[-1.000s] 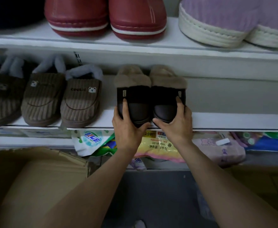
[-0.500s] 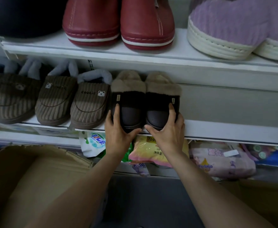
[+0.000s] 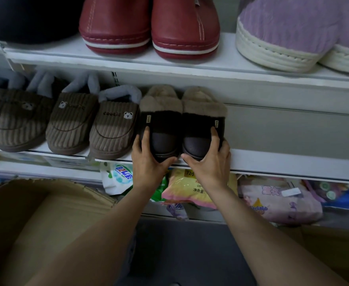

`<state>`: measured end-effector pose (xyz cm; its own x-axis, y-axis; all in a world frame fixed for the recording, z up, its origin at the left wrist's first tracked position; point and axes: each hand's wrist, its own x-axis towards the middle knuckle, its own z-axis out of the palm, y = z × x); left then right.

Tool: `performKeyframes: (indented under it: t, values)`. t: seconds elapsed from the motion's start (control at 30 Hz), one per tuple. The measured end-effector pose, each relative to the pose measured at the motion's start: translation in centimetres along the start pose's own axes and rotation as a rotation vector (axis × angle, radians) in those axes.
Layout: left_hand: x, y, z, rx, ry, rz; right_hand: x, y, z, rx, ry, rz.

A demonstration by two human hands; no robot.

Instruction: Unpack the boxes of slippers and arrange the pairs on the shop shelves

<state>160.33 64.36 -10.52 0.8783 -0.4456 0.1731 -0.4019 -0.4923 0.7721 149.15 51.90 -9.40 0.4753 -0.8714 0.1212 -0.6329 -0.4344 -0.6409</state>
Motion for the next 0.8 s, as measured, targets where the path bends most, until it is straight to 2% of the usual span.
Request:
performKeyframes:
  t: [0.43, 0.57, 0.7, 0.8]
  values:
    - [-0.5, -0.1, -0.1, 0.006, -0.013, 0.013, -0.5, -0.2, -0.2, -0.03, -0.002, -0.006]
    - [-0.2, 0.5, -0.5, 0.034, -0.057, -0.012, -0.5, -0.7, -0.8, -0.053, -0.063, -0.013]
    - [-0.3, 1.4, -2.0, 0.095, -0.121, -0.012, -0.8, -1.8, -2.6, -0.175, -0.138, -0.017]
    - [-0.4, 1.9, -4.0, 0.162, -0.189, 0.05, -1.7, -3.2, -4.1, -0.254, -0.161, -0.046]
